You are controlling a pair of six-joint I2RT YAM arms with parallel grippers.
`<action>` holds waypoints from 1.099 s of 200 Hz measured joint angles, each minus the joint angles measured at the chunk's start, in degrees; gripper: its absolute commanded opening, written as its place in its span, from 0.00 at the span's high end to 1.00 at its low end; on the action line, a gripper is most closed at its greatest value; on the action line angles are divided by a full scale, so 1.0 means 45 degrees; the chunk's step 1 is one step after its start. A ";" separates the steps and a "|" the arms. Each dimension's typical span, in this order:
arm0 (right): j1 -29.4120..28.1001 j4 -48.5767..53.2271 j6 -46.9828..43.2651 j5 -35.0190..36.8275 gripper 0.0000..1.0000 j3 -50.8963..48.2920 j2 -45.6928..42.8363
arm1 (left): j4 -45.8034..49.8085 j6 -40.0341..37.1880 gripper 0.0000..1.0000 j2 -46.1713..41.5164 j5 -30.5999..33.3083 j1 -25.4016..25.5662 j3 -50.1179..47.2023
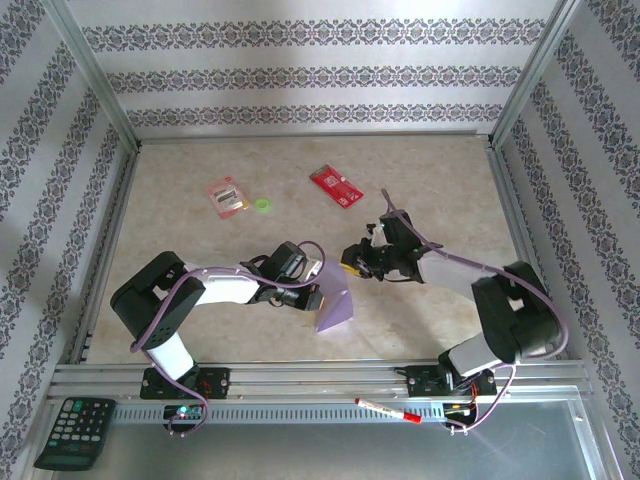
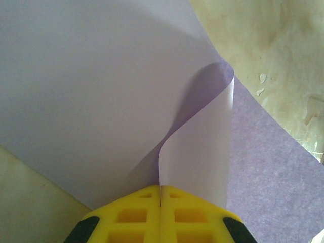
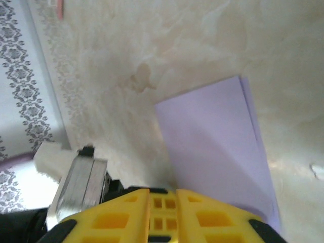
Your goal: Fold a paper plane with a square sheet of paper (pick it up from the middle)
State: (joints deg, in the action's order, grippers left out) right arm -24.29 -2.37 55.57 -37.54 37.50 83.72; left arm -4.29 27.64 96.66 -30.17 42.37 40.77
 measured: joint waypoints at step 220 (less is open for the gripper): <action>-0.7305 -0.2089 0.3055 0.3818 0.95 -0.1787 0.0044 | 0.0005 0.0010 1.00 0.0049 -0.0005 0.0015 0.0029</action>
State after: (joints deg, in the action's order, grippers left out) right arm -57.17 -11.77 69.32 -20.36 29.45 83.92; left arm -4.27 27.68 96.88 -30.20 42.44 40.91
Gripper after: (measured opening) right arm 0.056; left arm 0.049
